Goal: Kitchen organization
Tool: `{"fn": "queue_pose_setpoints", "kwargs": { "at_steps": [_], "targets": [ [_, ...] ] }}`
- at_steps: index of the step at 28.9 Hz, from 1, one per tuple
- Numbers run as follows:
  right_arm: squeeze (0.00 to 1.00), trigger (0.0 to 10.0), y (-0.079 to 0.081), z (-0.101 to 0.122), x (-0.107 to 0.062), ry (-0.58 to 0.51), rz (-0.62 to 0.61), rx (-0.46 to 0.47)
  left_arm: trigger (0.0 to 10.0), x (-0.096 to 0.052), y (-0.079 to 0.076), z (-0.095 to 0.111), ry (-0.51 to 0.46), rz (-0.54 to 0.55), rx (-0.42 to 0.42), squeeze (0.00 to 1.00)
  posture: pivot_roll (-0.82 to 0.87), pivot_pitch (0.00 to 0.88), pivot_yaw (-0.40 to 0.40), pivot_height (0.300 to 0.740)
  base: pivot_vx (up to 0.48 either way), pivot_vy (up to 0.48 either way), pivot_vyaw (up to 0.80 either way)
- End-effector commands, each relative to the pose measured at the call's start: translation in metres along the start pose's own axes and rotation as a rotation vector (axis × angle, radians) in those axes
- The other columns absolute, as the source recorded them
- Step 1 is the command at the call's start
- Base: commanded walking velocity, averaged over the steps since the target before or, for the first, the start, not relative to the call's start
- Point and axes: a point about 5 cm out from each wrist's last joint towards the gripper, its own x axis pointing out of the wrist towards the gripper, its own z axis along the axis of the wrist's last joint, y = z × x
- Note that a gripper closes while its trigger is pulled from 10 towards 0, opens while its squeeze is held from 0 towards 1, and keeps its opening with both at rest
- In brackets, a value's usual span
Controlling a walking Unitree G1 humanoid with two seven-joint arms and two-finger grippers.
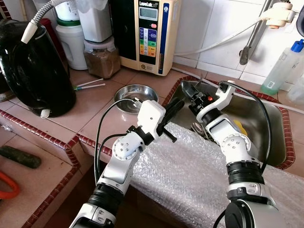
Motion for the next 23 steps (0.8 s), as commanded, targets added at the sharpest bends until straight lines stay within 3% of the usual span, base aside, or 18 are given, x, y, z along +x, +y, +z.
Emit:
{"fn": "queue_pose_setpoints", "kwargs": {
  "at_steps": [1, 15, 16, 17, 18, 23],
  "targets": [
    [0.00, 0.0, -0.009, 0.007, -0.003, -0.024, -0.067, -0.033, 0.0, 0.002, -0.002, 0.006, -0.031, -0.021, 0.016, 0.00, 0.00, 0.000, -0.007, 0.740, 0.000, 0.000, 0.00],
    [0.00, 0.0, -0.021, 0.013, -0.004, -0.075, -0.165, -0.063, 0.0, 0.002, -0.001, 0.005, -0.025, -0.013, 0.022, 0.00, 0.01, 0.000, -0.008, 0.740, 0.000, 0.000, 0.00],
    [0.00, 0.0, -0.023, 0.014, -0.004, -0.081, -0.177, -0.067, 3.2, 0.001, 0.001, 0.004, -0.016, 0.002, 0.019, 0.00, 0.01, 0.000, -0.009, 0.740, 0.000, 0.000, 0.00],
    [0.00, 0.0, -0.023, 0.015, -0.004, -0.084, -0.182, -0.069, 9.1, 0.001, 0.001, 0.003, -0.013, 0.010, 0.002, 0.70, 0.01, 0.000, -0.009, 0.740, 0.000, 0.000, 0.00],
    [0.00, 0.0, -0.024, 0.015, -0.004, -0.088, -0.191, -0.077, 10.0, 0.001, 0.002, 0.003, -0.013, 0.013, -0.015, 1.00, 0.01, 0.000, -0.008, 0.740, 0.000, 0.000, 0.00],
    [0.00, 0.0, -0.031, 0.018, -0.006, -0.101, -0.259, -0.148, 10.0, 0.000, 0.003, 0.003, -0.012, 0.016, -0.005, 1.00, 0.01, 0.000, -0.007, 0.740, 0.000, 0.000, 0.00]
  ]
}}
